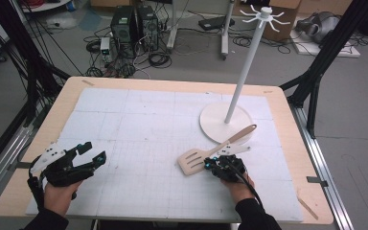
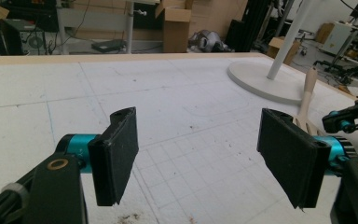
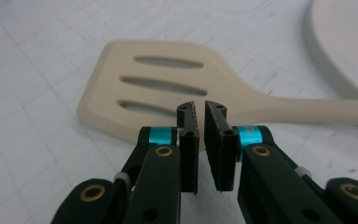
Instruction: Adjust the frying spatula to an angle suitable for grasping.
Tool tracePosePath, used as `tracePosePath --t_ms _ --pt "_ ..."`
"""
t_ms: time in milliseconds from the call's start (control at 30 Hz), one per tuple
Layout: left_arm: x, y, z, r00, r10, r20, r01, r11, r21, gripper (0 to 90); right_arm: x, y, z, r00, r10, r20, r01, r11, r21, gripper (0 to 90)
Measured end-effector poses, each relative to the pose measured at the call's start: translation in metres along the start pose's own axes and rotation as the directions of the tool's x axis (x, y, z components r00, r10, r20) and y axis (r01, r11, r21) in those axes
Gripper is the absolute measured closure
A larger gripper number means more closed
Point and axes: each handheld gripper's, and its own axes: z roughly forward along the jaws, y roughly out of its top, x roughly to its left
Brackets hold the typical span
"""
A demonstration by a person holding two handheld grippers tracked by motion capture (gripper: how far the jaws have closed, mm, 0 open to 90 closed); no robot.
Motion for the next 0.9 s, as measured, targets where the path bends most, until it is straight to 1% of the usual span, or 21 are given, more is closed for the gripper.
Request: tracePosePath --t_ms 67,133,167,200,233,267,300,333,367,400,433,467,500,533,600,633,667,700,767,800,900 --pt "0.000 0.000 0.000 1.0000 -0.002 -0.001 0.002 1.0000 -0.001 29.4 -0.002 0.001 -0.004 1.0000 0.004 0.006 -0.004 1.000 -0.018 83.4" --pt "0.001 0.000 0.000 1.0000 0.000 -0.002 0.000 1.0000 0.001 29.4 -0.009 0.002 -0.013 0.9992 0.031 0.025 -0.029 0.998 -0.061 83.5" --pt "0.001 0.000 0.000 1.0000 0.000 -0.002 0.000 1.0000 0.002 29.4 -0.020 0.003 -0.025 0.9961 0.054 0.070 -0.046 0.993 -0.112 84.3" --pt "0.001 0.000 0.000 1.0000 0.000 -0.002 0.000 1.0000 0.002 29.4 -0.020 0.003 -0.025 0.9961 0.054 0.070 -0.046 0.993 -0.112 84.3" --pt "0.001 -0.001 0.000 1.0000 0.003 -0.003 -0.003 1.0000 0.005 29.4 -0.034 0.001 -0.038 0.9884 0.100 0.115 -0.081 0.984 -0.159 86.4" --pt "0.001 -0.001 0.000 1.0000 0.003 -0.003 -0.003 1.0000 0.005 29.4 -0.034 0.001 -0.038 0.9884 0.100 0.115 -0.081 0.984 -0.159 86.4" --pt "0.001 -0.001 0.000 1.0000 0.001 -0.004 -0.001 1.0000 0.005 29.4 -0.051 -0.002 -0.049 0.9745 0.155 0.162 -0.124 0.975 -0.187 89.2" --pt "0.001 -0.001 0.000 1.0000 0.001 -0.004 -0.001 1.0000 0.005 29.4 -0.051 -0.002 -0.049 0.9745 0.155 0.162 -0.124 0.975 -0.187 89.2" --pt "0.001 -0.001 0.000 1.0000 0.002 -0.004 -0.002 1.0000 0.006 29.4 -0.066 -0.005 -0.058 0.9582 0.176 0.226 -0.134 0.973 -0.189 89.2" --pt "0.001 -0.001 0.000 1.0000 0.002 -0.004 -0.002 1.0000 0.006 29.4 -0.066 -0.005 -0.058 0.9582 0.176 0.226 -0.134 0.973 -0.189 89.2" --pt "0.002 -0.001 0.001 1.0000 0.000 -0.005 0.001 1.0000 0.007 29.5 -0.079 -0.006 -0.065 0.9431 0.177 0.282 -0.126 0.974 -0.190 89.3" --pt "0.002 -0.001 0.001 1.0000 0.000 -0.005 0.001 1.0000 0.007 29.5 -0.079 -0.006 -0.065 0.9431 0.177 0.282 -0.126 0.974 -0.190 89.3" --pt "0.002 -0.001 0.001 1.0000 0.000 -0.008 0.000 1.0000 0.009 29.5 -0.092 -0.005 -0.071 0.9326 0.175 0.315 -0.117 0.974 -0.196 89.3" --pt "0.002 -0.001 0.001 1.0000 0.000 -0.008 0.000 1.0000 0.009 29.5 -0.098 -0.004 -0.073 0.9298 0.168 0.328 -0.107 0.975 -0.196 89.3" --pt "0.003 -0.002 0.001 0.9999 0.002 -0.013 -0.001 0.9999 0.013 29.5 -0.104 -0.002 -0.075 0.9279 0.165 0.334 -0.104 0.976 -0.193 89.3" --pt "0.004 -0.002 0.001 0.9998 0.002 -0.018 -0.001 0.9999 0.013 29.6 -0.117 0.002 -0.079 0.9237 0.153 0.351 -0.088 0.977 -0.195 89.3" --pt "0.004 -0.002 0.001 0.9998 0.002 -0.018 -0.001 0.9999 0.013 29.6 -0.117 0.002 -0.079 0.9237 0.153 0.351 -0.088 0.977 -0.195 89.3" --pt "0.004 -0.002 0.001 0.9998 0.001 -0.019 -0.001 0.9999 0.012 29.5 -0.128 0.006 -0.080 0.9209 0.153 0.359 -0.087 0.977 -0.193 89.3" --pt "0.003 -0.002 0.001 0.9997 0.006 -0.024 -0.006 0.9999 0.014 29.6 -0.137 0.010 -0.081 0.9194 0.136 0.369 -0.074 0.982 -0.177 89.3" --pt "0.003 -0.002 0.001 0.9997 0.006 -0.024 -0.006 0.9999 0.014 29.6 -0.137 0.010 -0.081 0.9194 0.136 0.369 -0.074 0.982 -0.177 89.3" --pt "0.004 -0.003 0.000 0.9996 0.013 -0.024 -0.013 0.9997 0.022 29.5 -0.152 0.015 -0.080 0.9191 0.121 0.375 -0.066 0.986 -0.155 89.3"
